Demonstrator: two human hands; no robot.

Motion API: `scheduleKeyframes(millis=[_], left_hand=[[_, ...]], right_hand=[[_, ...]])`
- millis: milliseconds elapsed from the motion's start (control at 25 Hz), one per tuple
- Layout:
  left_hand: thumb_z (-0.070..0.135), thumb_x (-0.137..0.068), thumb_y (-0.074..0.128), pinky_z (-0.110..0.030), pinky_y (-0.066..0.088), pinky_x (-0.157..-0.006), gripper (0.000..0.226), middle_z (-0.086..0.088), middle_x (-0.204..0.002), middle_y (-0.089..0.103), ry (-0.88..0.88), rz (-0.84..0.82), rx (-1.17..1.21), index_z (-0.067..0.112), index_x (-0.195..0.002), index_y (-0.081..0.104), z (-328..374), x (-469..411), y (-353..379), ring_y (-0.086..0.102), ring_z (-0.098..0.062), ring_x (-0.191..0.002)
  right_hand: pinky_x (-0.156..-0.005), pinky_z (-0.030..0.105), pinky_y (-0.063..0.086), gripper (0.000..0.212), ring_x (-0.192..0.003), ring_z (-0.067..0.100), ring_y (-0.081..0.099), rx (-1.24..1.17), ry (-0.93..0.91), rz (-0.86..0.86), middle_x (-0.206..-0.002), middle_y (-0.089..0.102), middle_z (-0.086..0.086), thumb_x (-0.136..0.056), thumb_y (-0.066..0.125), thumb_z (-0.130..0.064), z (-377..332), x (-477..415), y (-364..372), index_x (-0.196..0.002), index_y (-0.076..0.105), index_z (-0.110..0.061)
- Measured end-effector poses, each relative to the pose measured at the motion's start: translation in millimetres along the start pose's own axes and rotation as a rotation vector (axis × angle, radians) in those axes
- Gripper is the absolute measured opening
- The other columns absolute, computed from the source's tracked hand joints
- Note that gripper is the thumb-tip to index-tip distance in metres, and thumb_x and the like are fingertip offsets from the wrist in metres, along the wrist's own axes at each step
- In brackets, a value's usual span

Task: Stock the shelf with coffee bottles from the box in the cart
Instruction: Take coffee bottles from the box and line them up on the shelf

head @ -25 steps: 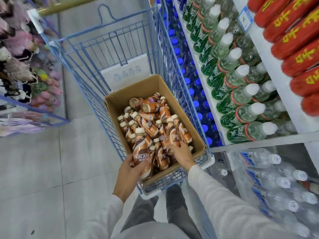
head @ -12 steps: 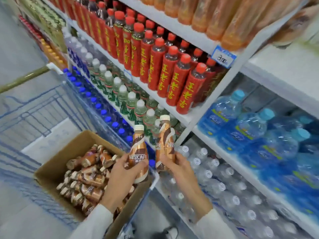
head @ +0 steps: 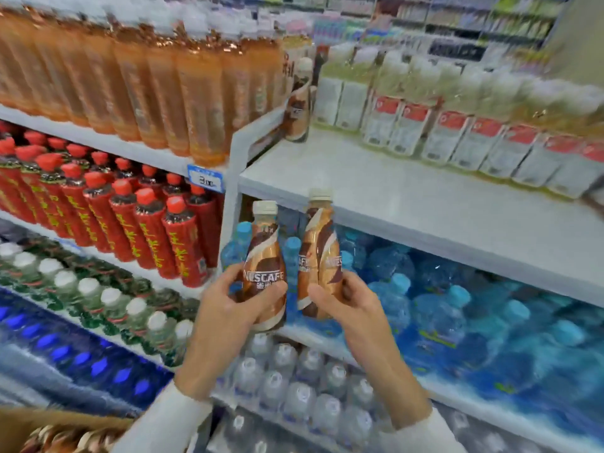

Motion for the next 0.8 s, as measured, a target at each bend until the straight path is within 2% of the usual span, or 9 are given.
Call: scheduleKeyframes(millis=[80, 200, 320, 440, 560, 680, 800], left_hand=[[0.02, -0.069, 0.091, -0.019, 0.057, -0.068, 0.036, 0.0, -0.089, 0.079, 0.055, -0.007, 0.033, 0.019, -0.101, 0.075, 19.4, -13.3, 25.4, 0.074, -0.011, -0.079], [0.021, -0.074, 0.086, -0.019, 0.057, -0.069, 0.032, 0.001, -0.089, 0.079, 0.139, -0.075, 0.051, 0.017, -0.104, 0.073, 49.9, -43.0, 65.3, 0.074, -0.011, -0.081], [0.026, -0.071, 0.089, -0.024, 0.059, -0.074, 0.036, 0.005, -0.091, 0.079, 0.254, -0.131, 0.003, 0.021, -0.103, 0.072, 83.6, -81.6, 98.8, 0.075, -0.01, -0.084], [0.026, -0.072, 0.09, -0.013, 0.054, -0.069, 0.043, 0.012, -0.095, 0.076, 0.345, -0.154, -0.119, 0.023, -0.108, 0.069, 102.9, -122.6, 127.3, 0.07, 0.004, -0.084], [0.033, -0.074, 0.089, -0.005, 0.048, -0.067, 0.057, 0.02, -0.106, 0.066, 0.35, -0.162, -0.222, 0.029, -0.123, 0.061, 102.7, -147.6, 143.7, 0.062, 0.009, -0.088], [0.035, -0.077, 0.086, -0.006, 0.046, -0.074, 0.063, 0.022, -0.108, 0.061, 0.361, -0.176, -0.235, 0.028, -0.133, 0.058, 95.4, -156.8, 149.5, 0.057, 0.012, -0.091], [0.035, -0.079, 0.085, -0.002, 0.044, -0.067, 0.061, 0.029, -0.103, 0.058, 0.389, -0.196, -0.227, 0.029, -0.133, 0.056, 92.5, -157.2, 149.8, 0.057, 0.015, -0.089]], right_hand=[[-0.073, 0.021, 0.055, 0.036, -0.082, 0.01, 0.071, 0.0, -0.045, 0.068, -0.087, 0.077, -0.001, -0.076, 0.077, -0.023, -23.3, -5.7, -23.2, -0.108, 0.067, -0.009], [-0.084, 0.028, 0.058, 0.039, -0.094, 0.012, 0.073, 0.042, -0.109, 0.183, -0.101, 0.077, -0.001, -0.081, 0.081, -0.022, -53.1, -17.9, -56.4, -0.116, 0.066, -0.016], [-0.074, 0.022, 0.057, 0.044, -0.085, 0.002, 0.071, 0.104, -0.192, 0.296, -0.101, 0.073, -0.005, -0.081, 0.083, -0.017, -89.3, -43.2, -77.7, -0.117, 0.057, -0.021], [-0.076, 0.017, 0.05, 0.052, -0.091, 0.002, 0.067, 0.219, -0.258, 0.382, -0.106, 0.067, -0.009, -0.083, 0.082, -0.02, -109.7, -74.1, -91.2, -0.122, 0.047, -0.021], [-0.072, 0.012, 0.043, 0.055, -0.102, 0.006, 0.061, 0.324, -0.244, 0.407, -0.117, 0.062, -0.007, -0.085, 0.079, -0.021, -107.1, -99.6, -99.8, -0.124, 0.041, -0.023], [-0.087, 0.02, 0.043, 0.059, -0.113, 0.013, 0.059, 0.396, -0.22, 0.416, -0.125, 0.059, -0.005, -0.085, 0.078, -0.023, -96.7, -112.2, -106.3, -0.129, 0.039, -0.027], [-0.096, 0.025, 0.043, 0.06, -0.117, 0.013, 0.058, 0.41, -0.233, 0.433, -0.129, 0.058, -0.006, -0.085, 0.077, -0.022, -89.4, -117.1, -107.0, -0.131, 0.039, -0.029]])
Point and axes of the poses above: each hand's wrist, its own x-axis away from the middle knuckle, its own y-axis out of the palm, z = x × y, the point moved 4 cm from there along -x, towards the middle knuckle
